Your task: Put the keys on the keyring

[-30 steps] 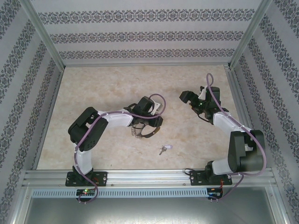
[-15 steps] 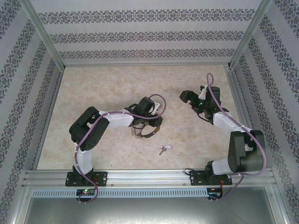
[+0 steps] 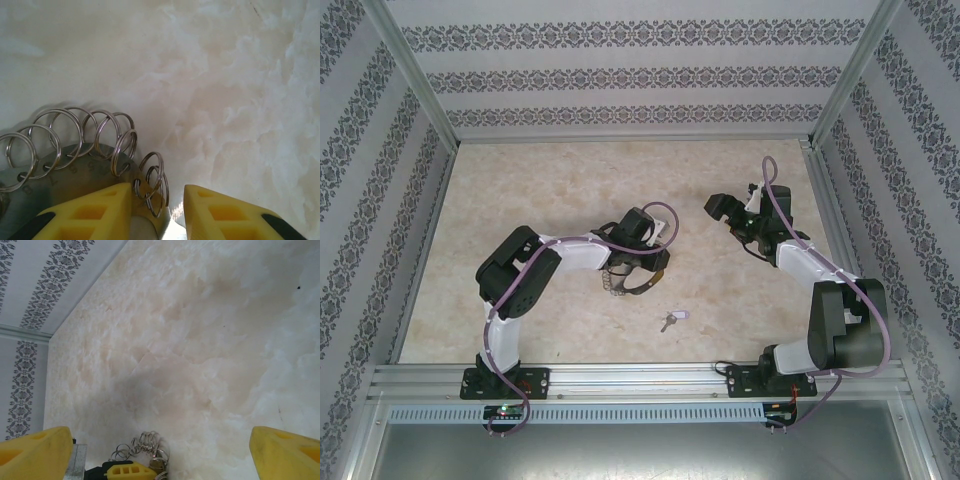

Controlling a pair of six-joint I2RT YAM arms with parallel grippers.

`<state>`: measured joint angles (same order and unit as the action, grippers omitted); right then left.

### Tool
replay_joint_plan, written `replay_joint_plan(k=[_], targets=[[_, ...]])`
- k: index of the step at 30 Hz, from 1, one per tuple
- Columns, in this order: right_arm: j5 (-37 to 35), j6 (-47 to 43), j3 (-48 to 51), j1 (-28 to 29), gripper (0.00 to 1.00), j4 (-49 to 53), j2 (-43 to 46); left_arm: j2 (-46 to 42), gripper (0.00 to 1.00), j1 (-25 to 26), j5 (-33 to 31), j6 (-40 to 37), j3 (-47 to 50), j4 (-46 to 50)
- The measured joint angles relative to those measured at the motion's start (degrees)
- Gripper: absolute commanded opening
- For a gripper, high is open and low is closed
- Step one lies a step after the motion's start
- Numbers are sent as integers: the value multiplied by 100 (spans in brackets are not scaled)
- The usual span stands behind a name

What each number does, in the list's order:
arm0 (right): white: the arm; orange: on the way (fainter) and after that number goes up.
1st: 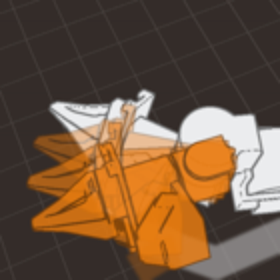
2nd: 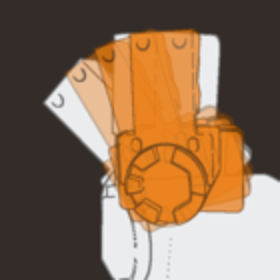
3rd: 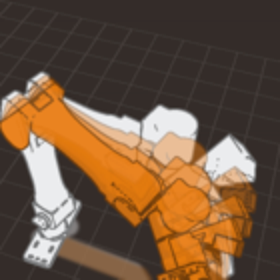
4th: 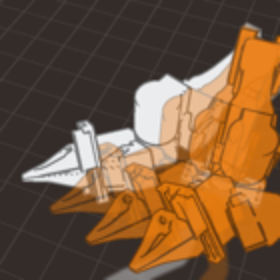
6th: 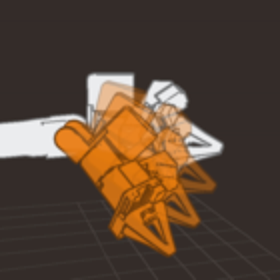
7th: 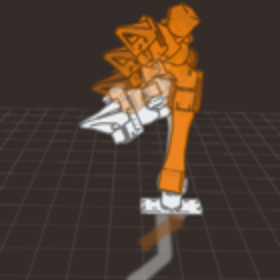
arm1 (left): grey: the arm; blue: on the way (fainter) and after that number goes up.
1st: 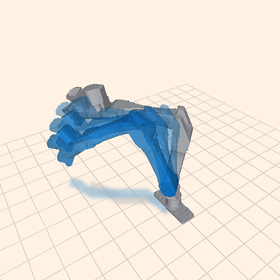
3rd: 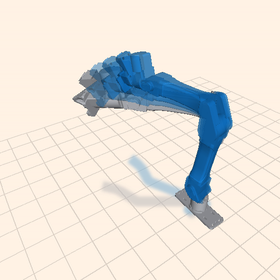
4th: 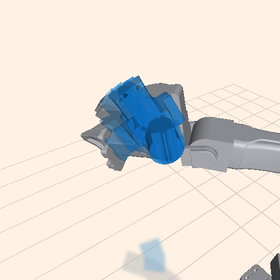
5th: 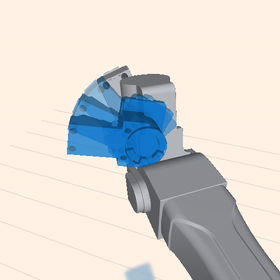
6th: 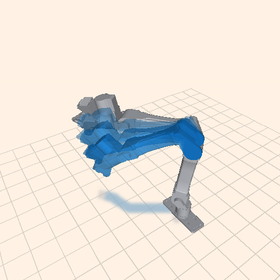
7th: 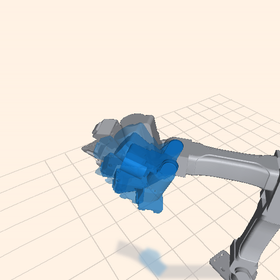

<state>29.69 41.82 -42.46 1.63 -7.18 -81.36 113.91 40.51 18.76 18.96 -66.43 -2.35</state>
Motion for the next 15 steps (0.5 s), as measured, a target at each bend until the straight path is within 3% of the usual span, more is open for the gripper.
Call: replay_joint_plan(k=[7,15], targets=[[-2,-2,0,0,91,0,0,66,26,0,-90,-2,-72,-7],[-31,-133,87,22,97,7,105,160,9,4,-365,-48,-179,-4]])
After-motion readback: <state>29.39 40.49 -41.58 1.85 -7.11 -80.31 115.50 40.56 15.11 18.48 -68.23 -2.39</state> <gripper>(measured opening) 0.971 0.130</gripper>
